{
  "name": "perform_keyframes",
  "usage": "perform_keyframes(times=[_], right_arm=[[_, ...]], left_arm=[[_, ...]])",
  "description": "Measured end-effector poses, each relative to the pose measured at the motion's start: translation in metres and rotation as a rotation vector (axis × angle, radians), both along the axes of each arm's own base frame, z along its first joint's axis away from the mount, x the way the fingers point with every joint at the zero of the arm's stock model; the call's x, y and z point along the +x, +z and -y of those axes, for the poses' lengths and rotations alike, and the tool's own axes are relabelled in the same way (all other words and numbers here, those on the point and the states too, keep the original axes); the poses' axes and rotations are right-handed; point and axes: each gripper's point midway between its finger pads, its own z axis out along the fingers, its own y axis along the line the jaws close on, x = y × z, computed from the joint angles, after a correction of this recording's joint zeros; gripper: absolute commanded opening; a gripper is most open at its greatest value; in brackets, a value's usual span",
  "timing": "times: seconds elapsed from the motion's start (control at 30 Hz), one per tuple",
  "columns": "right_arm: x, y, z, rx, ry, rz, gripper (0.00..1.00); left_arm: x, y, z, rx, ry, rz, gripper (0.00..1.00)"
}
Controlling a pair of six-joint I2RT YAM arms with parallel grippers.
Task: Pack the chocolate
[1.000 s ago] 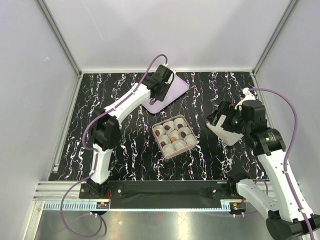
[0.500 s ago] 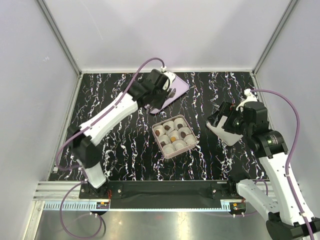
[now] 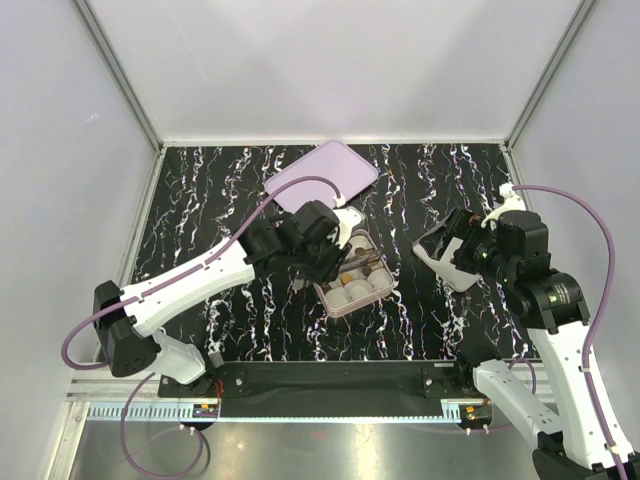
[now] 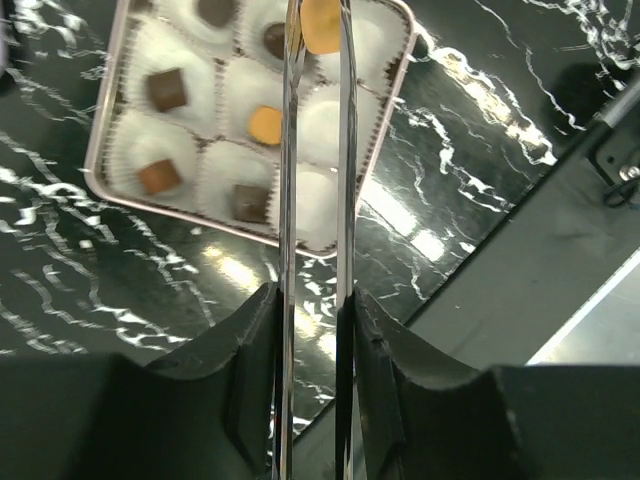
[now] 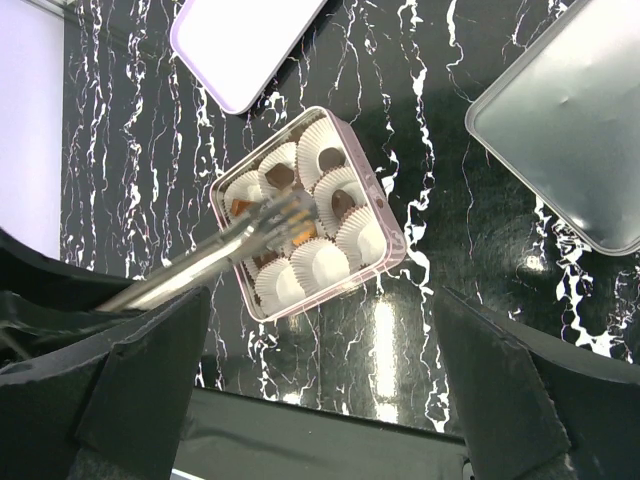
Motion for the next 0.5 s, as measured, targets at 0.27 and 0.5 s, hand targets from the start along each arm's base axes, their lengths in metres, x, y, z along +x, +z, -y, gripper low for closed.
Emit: perform_keyframes(times=[0.27, 0.5], right_arm=[[-0.003, 0.001, 0.001, 0.004, -0.004, -0.010, 1.00], [-0.005, 0.005, 0.001, 0.006, -0.007, 0.002, 1.00]], left_arm=[[-0.011, -0.017, 0.014, -0.035, -0.019, -0.043, 0.36], [-0.007, -0.028, 0.029, -0.040, -0.024, -0.053, 0.37]])
